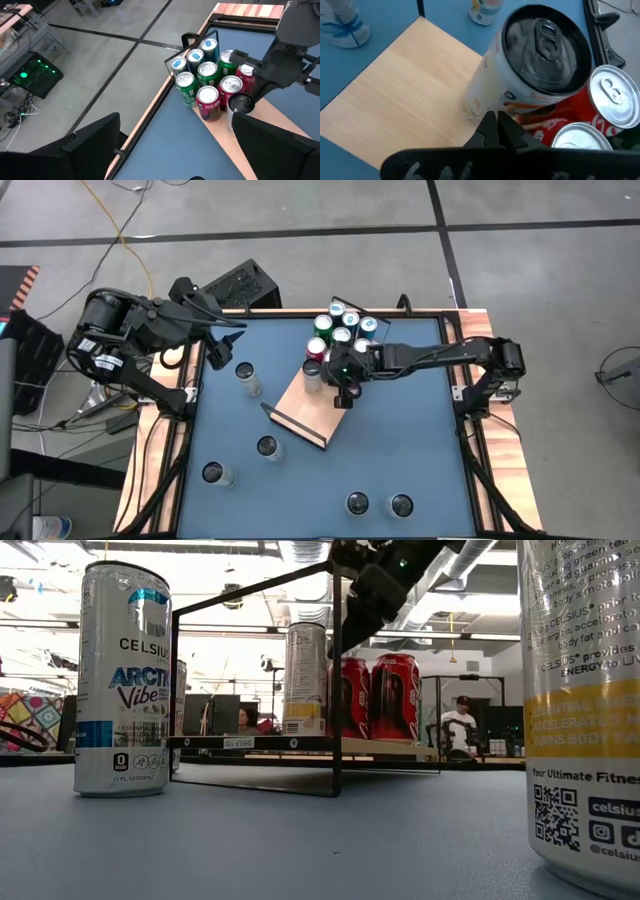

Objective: Place canned beverage on shelf
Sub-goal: Put the right white yellow soda can on the shelf

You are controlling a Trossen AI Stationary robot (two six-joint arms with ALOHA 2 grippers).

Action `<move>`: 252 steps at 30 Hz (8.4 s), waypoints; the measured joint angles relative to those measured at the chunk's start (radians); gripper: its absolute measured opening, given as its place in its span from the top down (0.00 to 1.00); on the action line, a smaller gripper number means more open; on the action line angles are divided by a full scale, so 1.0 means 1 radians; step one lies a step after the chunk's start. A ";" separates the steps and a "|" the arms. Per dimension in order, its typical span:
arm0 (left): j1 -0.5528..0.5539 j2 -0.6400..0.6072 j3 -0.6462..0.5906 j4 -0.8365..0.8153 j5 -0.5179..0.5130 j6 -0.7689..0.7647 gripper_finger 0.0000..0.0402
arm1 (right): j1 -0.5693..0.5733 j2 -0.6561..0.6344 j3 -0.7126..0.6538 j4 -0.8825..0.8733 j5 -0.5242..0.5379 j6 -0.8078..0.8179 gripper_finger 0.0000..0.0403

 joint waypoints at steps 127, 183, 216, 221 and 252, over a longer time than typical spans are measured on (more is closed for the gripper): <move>0.233 0.131 -0.969 1.031 0.505 0.189 0.41 | -0.083 -0.615 0.076 -0.370 0.178 -0.122 1.00; 0.432 0.037 -0.973 0.940 0.822 0.519 0.38 | -0.083 -0.615 0.077 -0.466 0.179 0.005 1.00; 0.410 0.031 -1.055 1.035 0.871 0.529 0.38 | -0.083 -0.615 0.077 -0.467 0.179 0.029 1.00; 0.410 0.029 -1.069 1.056 0.870 0.526 0.38 | -0.083 -0.615 0.077 -0.467 0.179 0.041 1.00; 0.408 -0.034 -1.149 1.118 0.897 0.502 0.33 | -0.080 -0.522 0.077 -0.466 0.179 0.057 1.00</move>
